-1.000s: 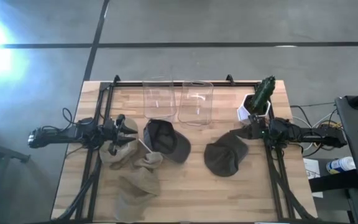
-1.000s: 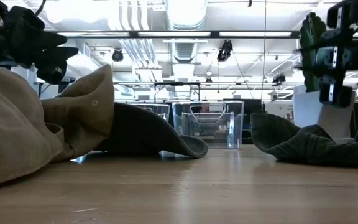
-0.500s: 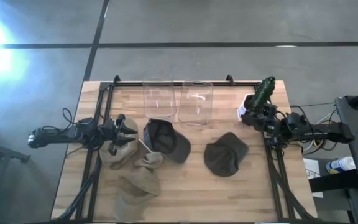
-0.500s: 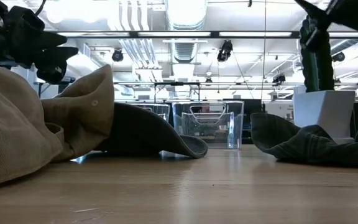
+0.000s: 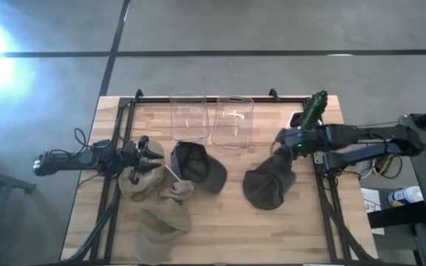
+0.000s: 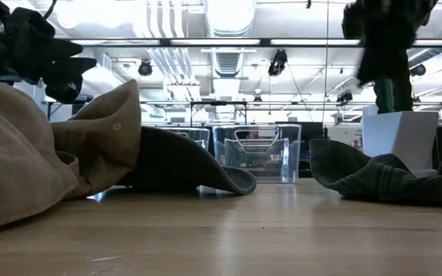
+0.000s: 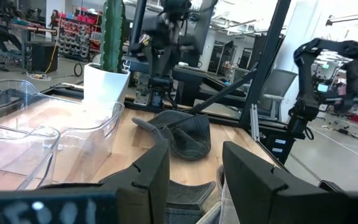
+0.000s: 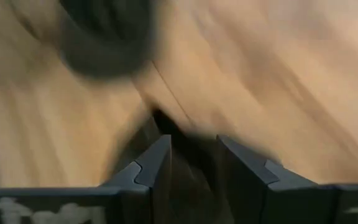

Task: Pick & Place hat
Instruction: Put the right black cap into the right transparent bin

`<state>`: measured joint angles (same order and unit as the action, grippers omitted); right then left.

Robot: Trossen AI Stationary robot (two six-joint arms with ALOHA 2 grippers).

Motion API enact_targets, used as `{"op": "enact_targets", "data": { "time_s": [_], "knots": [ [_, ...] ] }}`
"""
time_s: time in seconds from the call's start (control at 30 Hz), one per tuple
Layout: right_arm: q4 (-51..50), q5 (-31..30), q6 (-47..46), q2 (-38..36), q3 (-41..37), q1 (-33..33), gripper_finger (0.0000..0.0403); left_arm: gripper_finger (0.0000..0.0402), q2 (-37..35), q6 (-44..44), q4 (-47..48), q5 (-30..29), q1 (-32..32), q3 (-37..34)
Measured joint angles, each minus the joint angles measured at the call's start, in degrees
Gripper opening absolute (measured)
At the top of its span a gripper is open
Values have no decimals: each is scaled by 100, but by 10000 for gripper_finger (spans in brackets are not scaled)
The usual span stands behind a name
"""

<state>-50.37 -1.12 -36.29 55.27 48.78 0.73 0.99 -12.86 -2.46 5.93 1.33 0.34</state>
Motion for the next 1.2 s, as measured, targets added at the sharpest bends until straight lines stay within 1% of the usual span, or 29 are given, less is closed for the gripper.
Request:
{"op": "enact_targets", "data": {
  "time_s": [0.07, 0.13, 0.2, 0.27, 0.33, 0.4, 0.5, 0.57, 0.63, 0.7, 0.77, 0.9, 1.03, 1.2],
  "knots": [
    [-899, 284, -59, 388, 269, -26, 125, 142, 0, 0, -2, -1, 0, 0],
    [-1615, 409, -383, 650, 428, -116, 130, 142, 0, 0, -2, -1, 0, 0],
    [-2121, 417, -897, 725, 514, -261, 139, 142, 0, 0, -2, 0, -1, 0],
    [-2384, 433, -1627, 651, 510, -452, 151, 142, 0, 0, -2, -2, 0, 0],
    [-2381, 518, -2538, 469, 431, -682, 167, 142, 0, 0, -2, 0, 1, 0],
    [-2383, 505, -3661, 223, 310, -991, 184, 142, 0, 0, -2, -1, -1, 0],
    [-2368, 299, -5532, -125, 58, -1564, 208, 142, 0, 0, -2, -1, -1, 0],
    [-2328, 149, -6586, -319, -141, -1965, 219, 142, 2, 0, -1, -1, 0, 0],
    [-2047, 66, -7409, -477, -369, -2328, 229, 142, 1, 0, -2, 0, 0, 0],
    [-1586, -52, -8011, -541, -596, -2621, 235, 142, 2, 0, -1, 0, 1, 0],
    [-1074, -145, -8389, -539, -805, -2807, 237, 142, 2, 0, -2, 0, 0, 0],
    [-172, -193, -8749, -274, -1207, -2983, 236, 142, 2, 0, -2, 0, 1, 0],
    [-66, -224, -8965, 99, -1333, -3041, 235, 142, 2, 0, -1, 0, 1, 0],
    [-88, -615, -9254, 374, -1402, -3038, 230, 142, 2, 0, -2, -1, 1, 0]
  ]
}}
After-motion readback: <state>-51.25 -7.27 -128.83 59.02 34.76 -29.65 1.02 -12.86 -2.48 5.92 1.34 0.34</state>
